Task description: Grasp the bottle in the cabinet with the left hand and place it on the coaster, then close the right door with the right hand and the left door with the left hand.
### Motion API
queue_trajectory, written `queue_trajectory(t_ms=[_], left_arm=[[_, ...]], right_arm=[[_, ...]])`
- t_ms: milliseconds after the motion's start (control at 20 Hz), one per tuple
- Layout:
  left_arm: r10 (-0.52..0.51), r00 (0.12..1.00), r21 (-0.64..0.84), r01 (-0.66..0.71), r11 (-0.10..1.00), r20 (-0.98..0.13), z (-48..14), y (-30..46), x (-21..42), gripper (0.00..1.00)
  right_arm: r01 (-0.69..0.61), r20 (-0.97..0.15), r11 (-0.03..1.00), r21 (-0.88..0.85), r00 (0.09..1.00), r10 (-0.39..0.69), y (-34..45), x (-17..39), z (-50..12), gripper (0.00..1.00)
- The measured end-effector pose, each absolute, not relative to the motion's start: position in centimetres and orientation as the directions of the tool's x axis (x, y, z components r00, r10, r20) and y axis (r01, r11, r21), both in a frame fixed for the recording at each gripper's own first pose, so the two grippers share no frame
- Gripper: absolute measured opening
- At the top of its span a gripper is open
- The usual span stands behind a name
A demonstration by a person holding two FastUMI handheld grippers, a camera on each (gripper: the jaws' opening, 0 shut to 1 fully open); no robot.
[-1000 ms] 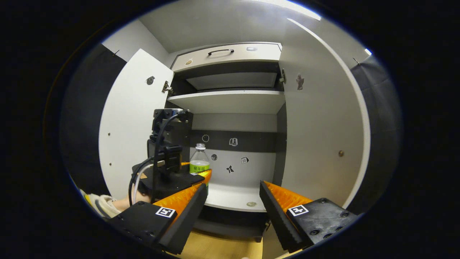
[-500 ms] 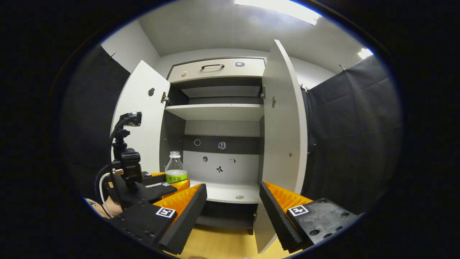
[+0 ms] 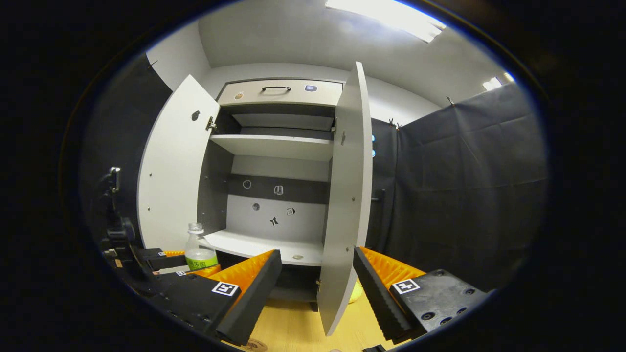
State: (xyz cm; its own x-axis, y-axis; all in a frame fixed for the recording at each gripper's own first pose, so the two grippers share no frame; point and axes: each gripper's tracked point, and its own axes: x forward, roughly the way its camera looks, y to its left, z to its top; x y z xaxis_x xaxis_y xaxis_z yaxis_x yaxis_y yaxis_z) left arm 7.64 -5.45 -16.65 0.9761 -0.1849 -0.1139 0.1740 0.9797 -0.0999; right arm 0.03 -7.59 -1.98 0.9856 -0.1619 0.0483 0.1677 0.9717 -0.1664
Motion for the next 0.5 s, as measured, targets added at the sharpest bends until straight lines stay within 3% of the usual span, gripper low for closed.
queue_trajectory(t_ms=[300,500], left_arm=[[-0.162,0.976,-0.165,0.137,0.977,-0.149,-23.1,-7.0,5.4,0.78],[-0.136,0.974,-0.128,0.114,0.985,-0.183,-27.7,-8.0,4.6,0.79]], right_arm=[[0.121,0.010,0.976,-0.183,0.993,-0.121,-9.1,1.7,-5.5,0.98],[0.049,-0.067,0.982,-0.182,0.996,-0.062,-10.1,3.0,-10.0,0.98]])
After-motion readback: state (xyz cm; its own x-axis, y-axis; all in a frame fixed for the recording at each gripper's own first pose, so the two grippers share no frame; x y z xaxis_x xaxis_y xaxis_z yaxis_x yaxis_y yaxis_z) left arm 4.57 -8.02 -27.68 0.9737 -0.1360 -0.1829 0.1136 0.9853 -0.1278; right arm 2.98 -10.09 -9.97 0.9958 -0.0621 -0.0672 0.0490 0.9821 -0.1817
